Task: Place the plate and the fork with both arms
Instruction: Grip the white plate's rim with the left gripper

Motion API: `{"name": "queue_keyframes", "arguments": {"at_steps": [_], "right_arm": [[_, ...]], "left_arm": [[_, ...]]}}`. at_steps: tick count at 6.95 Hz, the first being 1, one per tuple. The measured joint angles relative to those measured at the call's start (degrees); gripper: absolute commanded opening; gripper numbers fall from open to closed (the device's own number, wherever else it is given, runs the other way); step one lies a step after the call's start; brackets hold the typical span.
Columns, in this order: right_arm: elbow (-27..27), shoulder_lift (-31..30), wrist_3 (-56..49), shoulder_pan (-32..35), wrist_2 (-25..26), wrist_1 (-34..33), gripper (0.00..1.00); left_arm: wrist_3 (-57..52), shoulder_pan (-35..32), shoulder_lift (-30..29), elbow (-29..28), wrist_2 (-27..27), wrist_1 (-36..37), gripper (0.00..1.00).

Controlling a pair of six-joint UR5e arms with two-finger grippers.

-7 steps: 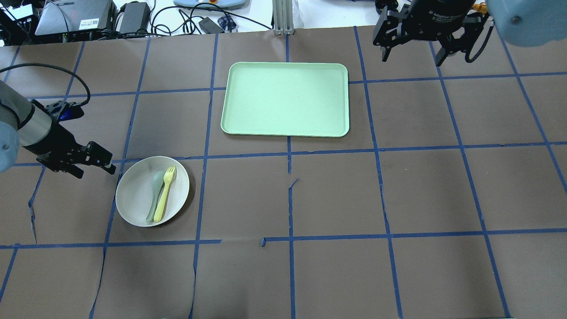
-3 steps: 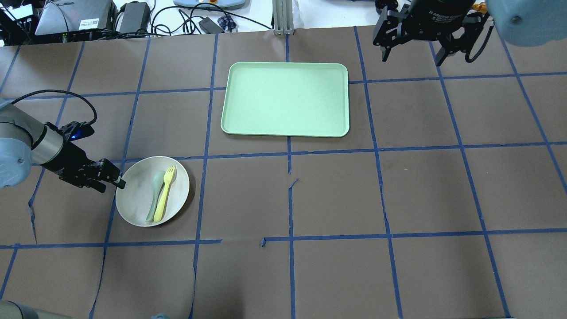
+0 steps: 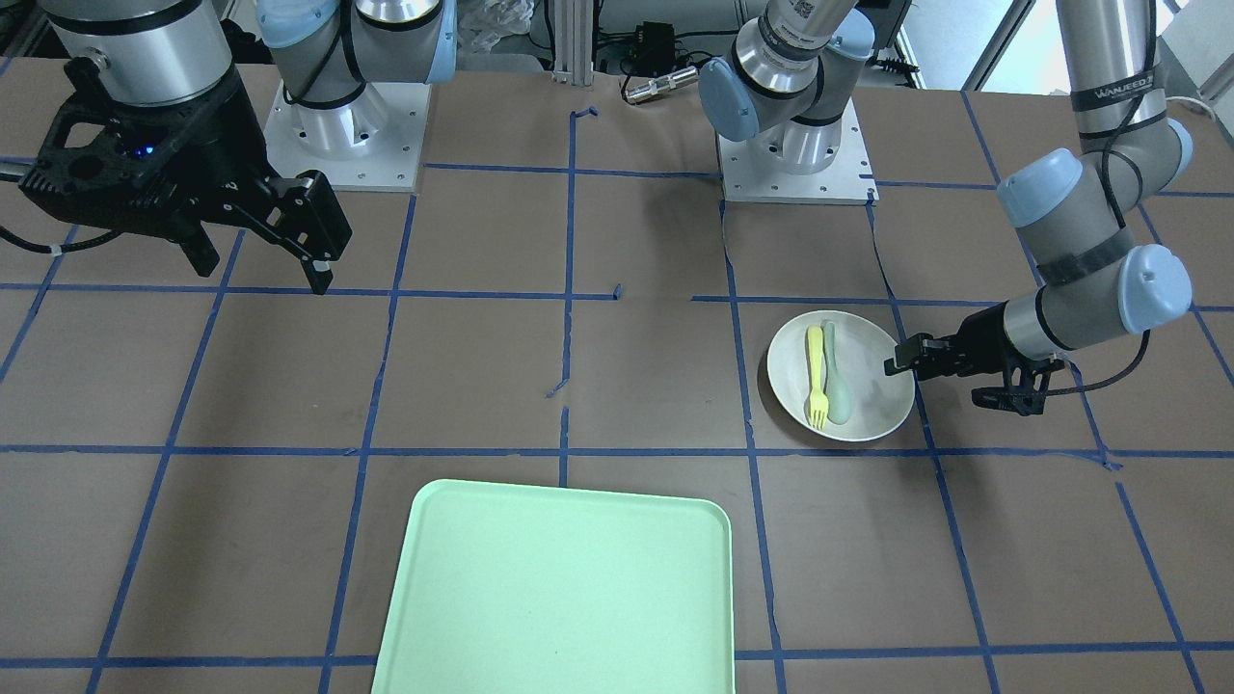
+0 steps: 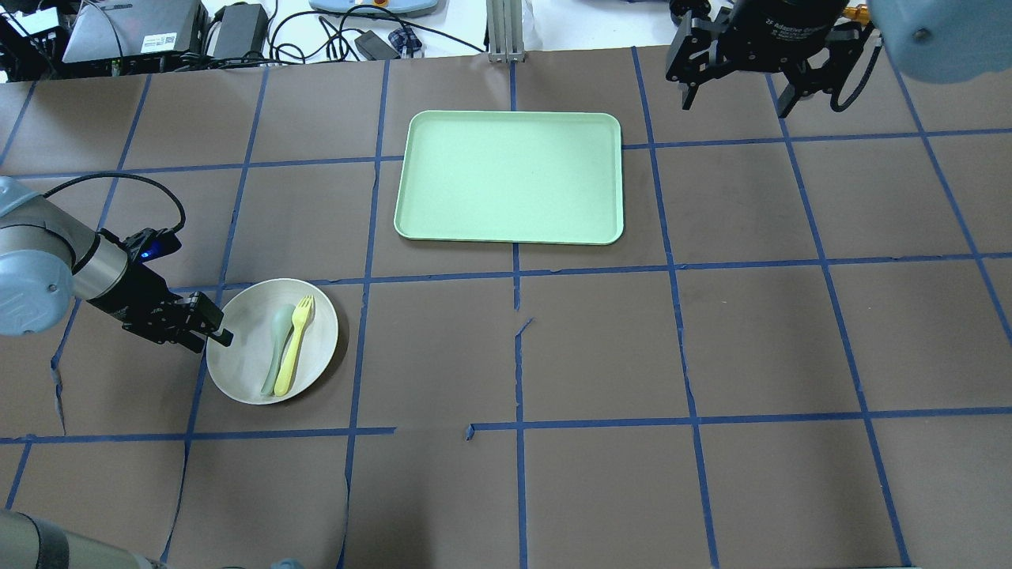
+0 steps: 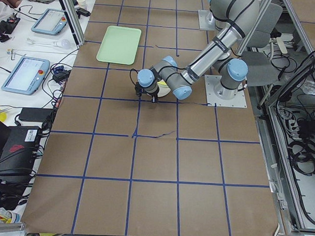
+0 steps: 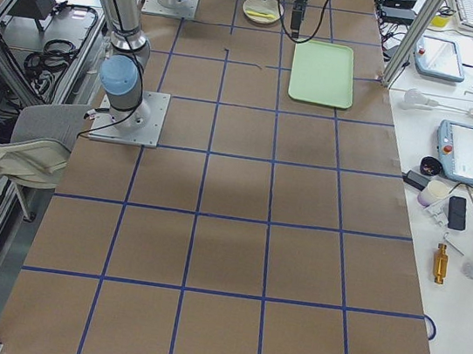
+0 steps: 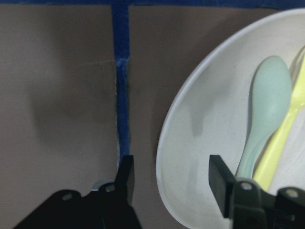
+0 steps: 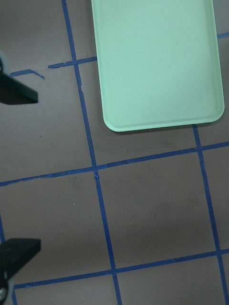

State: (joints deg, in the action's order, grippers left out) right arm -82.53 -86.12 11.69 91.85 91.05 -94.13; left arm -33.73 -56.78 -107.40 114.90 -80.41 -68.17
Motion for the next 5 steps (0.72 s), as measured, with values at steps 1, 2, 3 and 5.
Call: {"name": "queue_keyframes", "arguments": {"at_steps": [1, 2, 3, 5], "right_arm": [[0.0, -0.01, 0.0, 0.0, 0.0, 0.0, 1.0], [0.0, -0.01, 0.0, 0.0, 0.0, 0.0, 1.0], [-0.02, -0.01, 0.0, 0.0, 0.0, 0.0, 1.0], [-0.04, -0.01, 0.0, 0.0, 0.0, 0.0, 1.0]], "left_arm": [[0.07, 0.0, -0.37, -0.05, -0.03, -0.16, 0.0], [0.19, -0.01, -0.65, -0.14, -0.17, -0.39, 0.0], [0.3, -0.05, -0.88, -0.25, -0.3, -0.62, 0.0], [0.24, -0.17, -1.1, -0.84, -0.47, -0.64, 0.0]]}}
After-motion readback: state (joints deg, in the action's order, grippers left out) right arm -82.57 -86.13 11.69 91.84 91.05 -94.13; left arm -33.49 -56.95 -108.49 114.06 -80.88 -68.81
